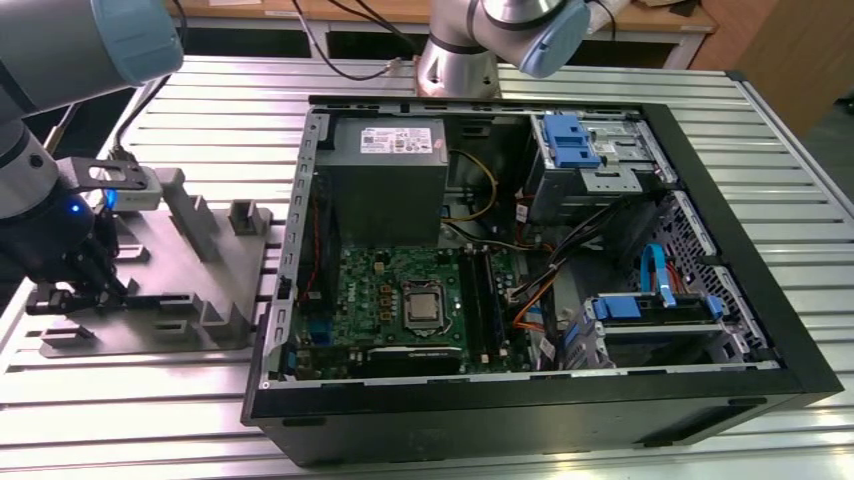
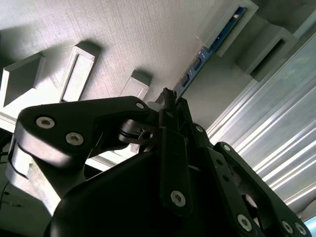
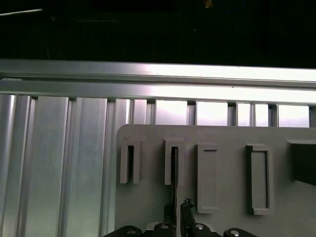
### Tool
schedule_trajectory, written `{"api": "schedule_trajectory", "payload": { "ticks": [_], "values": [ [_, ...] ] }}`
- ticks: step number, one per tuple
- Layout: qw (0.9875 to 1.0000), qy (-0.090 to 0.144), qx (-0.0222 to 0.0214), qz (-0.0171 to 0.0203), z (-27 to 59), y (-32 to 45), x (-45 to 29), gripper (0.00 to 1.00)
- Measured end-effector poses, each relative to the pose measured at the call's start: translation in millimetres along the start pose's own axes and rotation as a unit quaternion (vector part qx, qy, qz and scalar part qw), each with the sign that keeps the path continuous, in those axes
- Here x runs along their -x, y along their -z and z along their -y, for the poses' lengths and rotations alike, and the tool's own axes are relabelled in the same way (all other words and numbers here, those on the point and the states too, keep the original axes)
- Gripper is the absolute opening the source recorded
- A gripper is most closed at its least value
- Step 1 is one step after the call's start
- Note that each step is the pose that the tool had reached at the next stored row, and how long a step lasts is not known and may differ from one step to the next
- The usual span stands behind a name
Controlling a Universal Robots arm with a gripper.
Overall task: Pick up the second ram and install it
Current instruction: 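Pick up the second ram and move it above second insertion slot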
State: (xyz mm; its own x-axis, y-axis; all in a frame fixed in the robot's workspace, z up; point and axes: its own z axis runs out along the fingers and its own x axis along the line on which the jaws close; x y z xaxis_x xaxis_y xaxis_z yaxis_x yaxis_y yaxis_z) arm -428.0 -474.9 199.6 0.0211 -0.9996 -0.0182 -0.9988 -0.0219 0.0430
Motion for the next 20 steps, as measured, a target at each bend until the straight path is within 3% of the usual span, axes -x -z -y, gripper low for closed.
{"api": "schedule_trajectory", "payload": {
  "ticks": [20],
  "values": [
    [1.0,0.001,0.0,0.0004,1.4,-1.8,-3.1,0.19]
  ]
}}
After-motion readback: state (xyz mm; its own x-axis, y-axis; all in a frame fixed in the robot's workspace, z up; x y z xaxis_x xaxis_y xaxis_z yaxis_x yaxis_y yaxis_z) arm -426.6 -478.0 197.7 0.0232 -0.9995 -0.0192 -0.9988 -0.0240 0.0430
